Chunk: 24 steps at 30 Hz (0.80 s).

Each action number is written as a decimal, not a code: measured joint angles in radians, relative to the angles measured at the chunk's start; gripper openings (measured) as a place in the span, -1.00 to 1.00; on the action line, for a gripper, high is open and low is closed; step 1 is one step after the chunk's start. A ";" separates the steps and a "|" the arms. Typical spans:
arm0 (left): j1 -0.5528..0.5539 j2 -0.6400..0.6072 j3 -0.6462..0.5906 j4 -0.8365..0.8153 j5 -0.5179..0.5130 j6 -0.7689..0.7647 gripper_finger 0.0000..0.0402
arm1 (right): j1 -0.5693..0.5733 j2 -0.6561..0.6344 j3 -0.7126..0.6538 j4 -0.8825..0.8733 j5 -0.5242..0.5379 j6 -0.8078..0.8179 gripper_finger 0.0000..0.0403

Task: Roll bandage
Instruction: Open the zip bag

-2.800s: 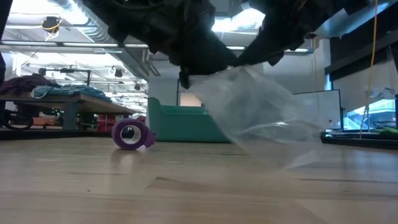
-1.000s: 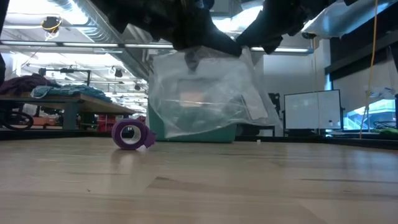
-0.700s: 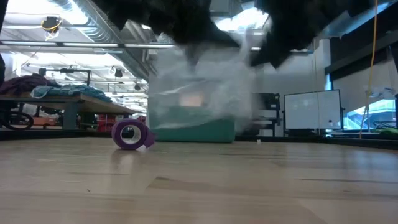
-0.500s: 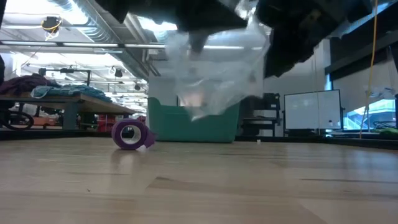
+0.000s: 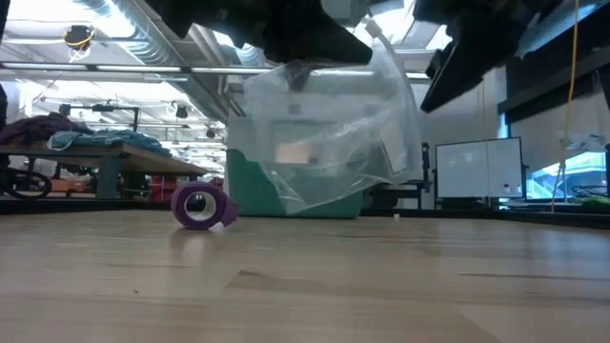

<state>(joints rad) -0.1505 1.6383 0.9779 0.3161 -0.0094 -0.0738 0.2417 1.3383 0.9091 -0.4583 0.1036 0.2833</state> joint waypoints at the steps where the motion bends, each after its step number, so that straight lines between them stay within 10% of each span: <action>1: 0.000 0.000 -0.001 0.000 -0.001 0.000 -1.00 | 0.000 -0.019 0.000 -0.005 0.002 -0.004 -0.35; 12: 0.001 0.002 -0.001 0.009 -0.002 -0.008 -1.00 | 0.067 -0.090 -0.294 0.800 0.192 -0.235 -0.16; 24: 0.001 0.002 -0.002 0.010 -0.002 -0.005 -1.00 | 0.066 -0.076 -0.301 0.968 0.070 -0.226 -0.16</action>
<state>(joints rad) -0.1497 1.6402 0.9760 0.3258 -0.0113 -0.0788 0.3081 1.2622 0.6085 0.5094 0.1735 0.0577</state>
